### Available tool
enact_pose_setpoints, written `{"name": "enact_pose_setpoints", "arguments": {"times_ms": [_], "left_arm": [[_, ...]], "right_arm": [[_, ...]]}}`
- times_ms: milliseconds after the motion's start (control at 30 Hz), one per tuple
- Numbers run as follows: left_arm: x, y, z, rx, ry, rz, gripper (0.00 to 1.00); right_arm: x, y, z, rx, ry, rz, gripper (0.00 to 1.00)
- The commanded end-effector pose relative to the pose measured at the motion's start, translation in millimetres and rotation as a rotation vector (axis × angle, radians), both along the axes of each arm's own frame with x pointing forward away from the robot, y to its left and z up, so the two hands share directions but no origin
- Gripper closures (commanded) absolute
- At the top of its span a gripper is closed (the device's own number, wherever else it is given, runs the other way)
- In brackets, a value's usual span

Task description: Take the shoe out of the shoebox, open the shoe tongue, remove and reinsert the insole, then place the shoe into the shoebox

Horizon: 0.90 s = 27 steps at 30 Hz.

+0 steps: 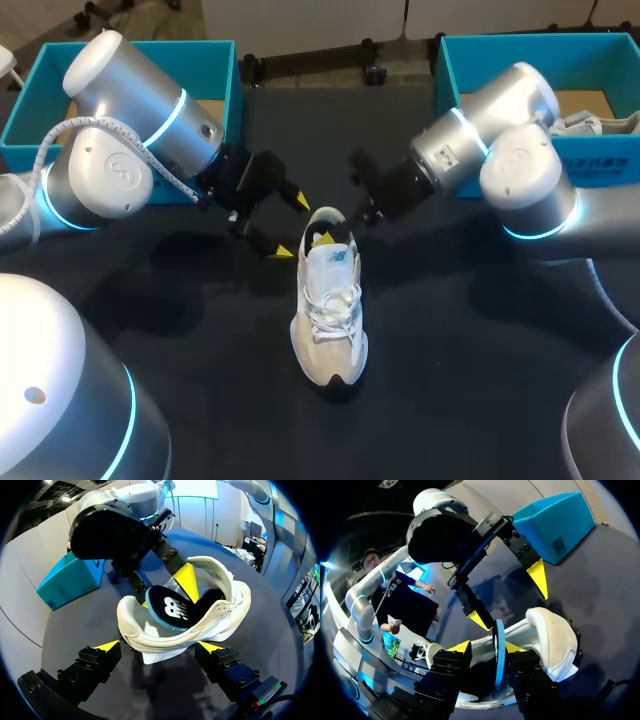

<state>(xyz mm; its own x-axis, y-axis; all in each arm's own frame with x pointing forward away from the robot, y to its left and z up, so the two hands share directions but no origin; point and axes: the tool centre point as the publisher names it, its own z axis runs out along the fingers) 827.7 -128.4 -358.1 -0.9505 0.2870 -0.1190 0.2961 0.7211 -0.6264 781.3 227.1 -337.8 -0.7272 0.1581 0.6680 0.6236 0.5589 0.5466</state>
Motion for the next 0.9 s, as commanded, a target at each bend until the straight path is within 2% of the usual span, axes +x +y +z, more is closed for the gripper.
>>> {"name": "enact_pose_setpoints", "arguments": {"times_ms": [33,400,900], "left_arm": [[-0.9,0.0,0.5,0.004,-0.002,0.001,0.00],[-0.9,0.0,0.5,0.004,-0.002,0.001,0.00],[-0.9,0.0,0.5,0.004,-0.002,0.001,0.00]], "right_arm": [[-2.2,-0.7,8.6,-0.013,-0.011,-0.005,0.59],[3.9,2.3,19.4,-0.024,-0.055,-0.007,0.55],[23.6,1.7,40.4,-0.037,-0.113,0.007,0.50]]}}
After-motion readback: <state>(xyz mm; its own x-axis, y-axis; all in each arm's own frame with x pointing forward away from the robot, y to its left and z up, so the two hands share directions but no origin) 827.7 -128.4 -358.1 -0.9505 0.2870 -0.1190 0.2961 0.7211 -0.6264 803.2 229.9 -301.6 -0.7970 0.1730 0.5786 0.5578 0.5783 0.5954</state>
